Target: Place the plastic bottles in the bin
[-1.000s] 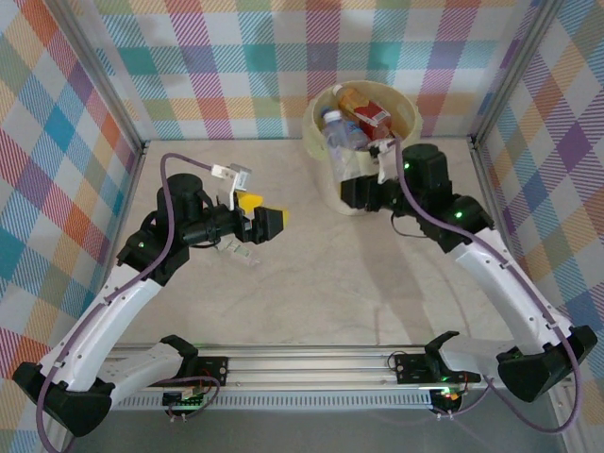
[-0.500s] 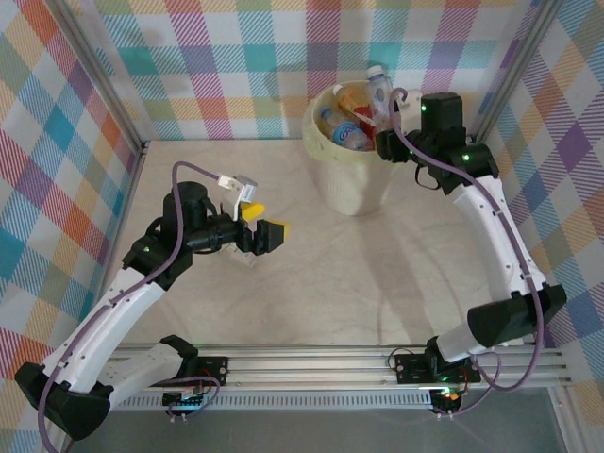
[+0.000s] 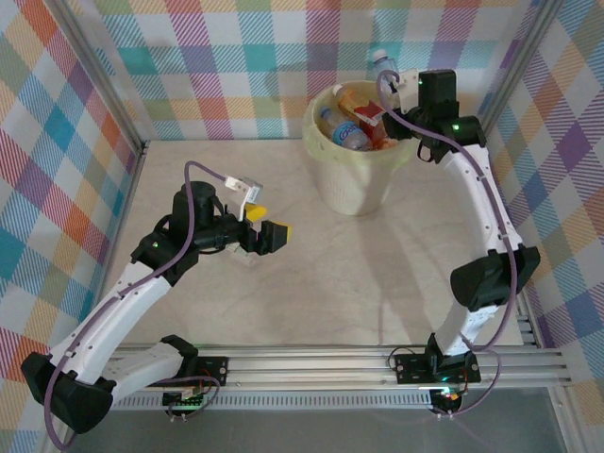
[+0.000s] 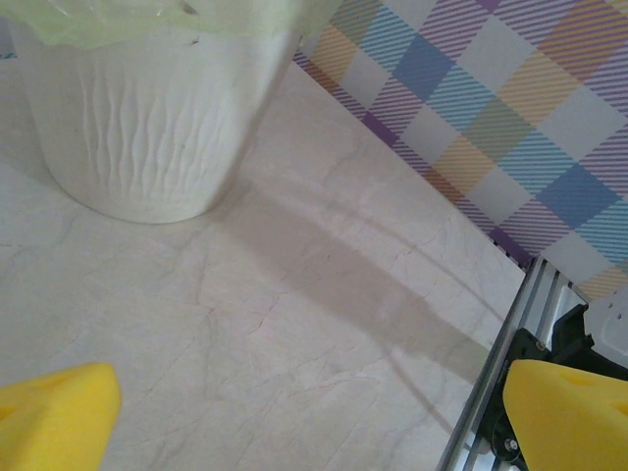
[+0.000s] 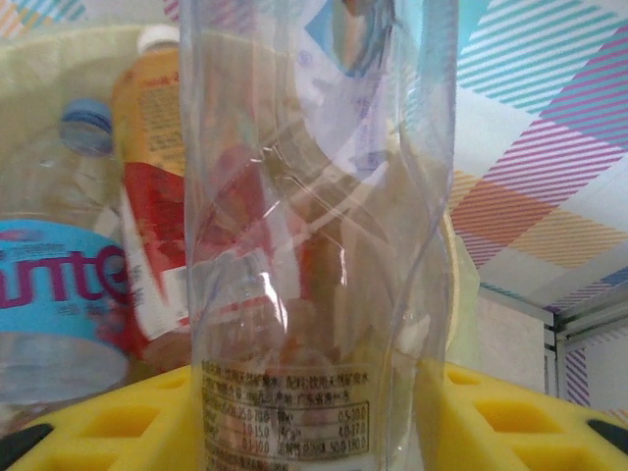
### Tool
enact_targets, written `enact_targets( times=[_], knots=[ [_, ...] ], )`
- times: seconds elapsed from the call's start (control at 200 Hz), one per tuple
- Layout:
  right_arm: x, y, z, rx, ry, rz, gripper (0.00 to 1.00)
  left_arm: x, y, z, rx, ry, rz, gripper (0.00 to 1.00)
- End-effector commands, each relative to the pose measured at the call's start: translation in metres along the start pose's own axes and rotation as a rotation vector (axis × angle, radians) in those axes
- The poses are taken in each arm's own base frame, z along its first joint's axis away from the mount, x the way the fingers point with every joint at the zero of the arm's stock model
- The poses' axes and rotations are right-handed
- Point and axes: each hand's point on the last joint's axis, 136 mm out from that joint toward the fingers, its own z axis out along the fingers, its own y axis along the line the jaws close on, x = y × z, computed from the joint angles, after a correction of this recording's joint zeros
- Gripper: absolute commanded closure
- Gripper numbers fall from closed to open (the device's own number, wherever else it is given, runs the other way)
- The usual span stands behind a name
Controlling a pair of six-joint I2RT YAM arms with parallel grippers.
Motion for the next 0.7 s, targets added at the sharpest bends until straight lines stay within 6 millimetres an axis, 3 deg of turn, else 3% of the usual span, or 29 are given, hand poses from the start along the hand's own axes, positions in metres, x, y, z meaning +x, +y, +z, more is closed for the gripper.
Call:
enact_targets(
  times=[0.0, 0.12, 0.49, 0.7],
  knots=[
    [-0.008, -0.018, 0.005, 0.031, -0.014, -0.036, 0.49, 0.001, 0.001, 0.003, -0.003, -0.004, 0.032, 0.00],
    [-0.005, -0.025, 0.013, 0.027, 0.000, -0.044, 0.48, 0.003, 0.002, 0.006, -0.003, 0.006, 0.025, 0.00],
    [-0.011, -0.014, 0.031, -0.060, -0.005, -0.052, 0.46, 0.004, 0.007, 0.007, -0.028, 0.010, 0.021, 0.00],
    [-0.004, -0.013, 0.040, -0.068, 0.020, -0.051, 0.42, 0.004, 0.008, 0.006, -0.034, 0.010, 0.022, 0.00]
  ],
)
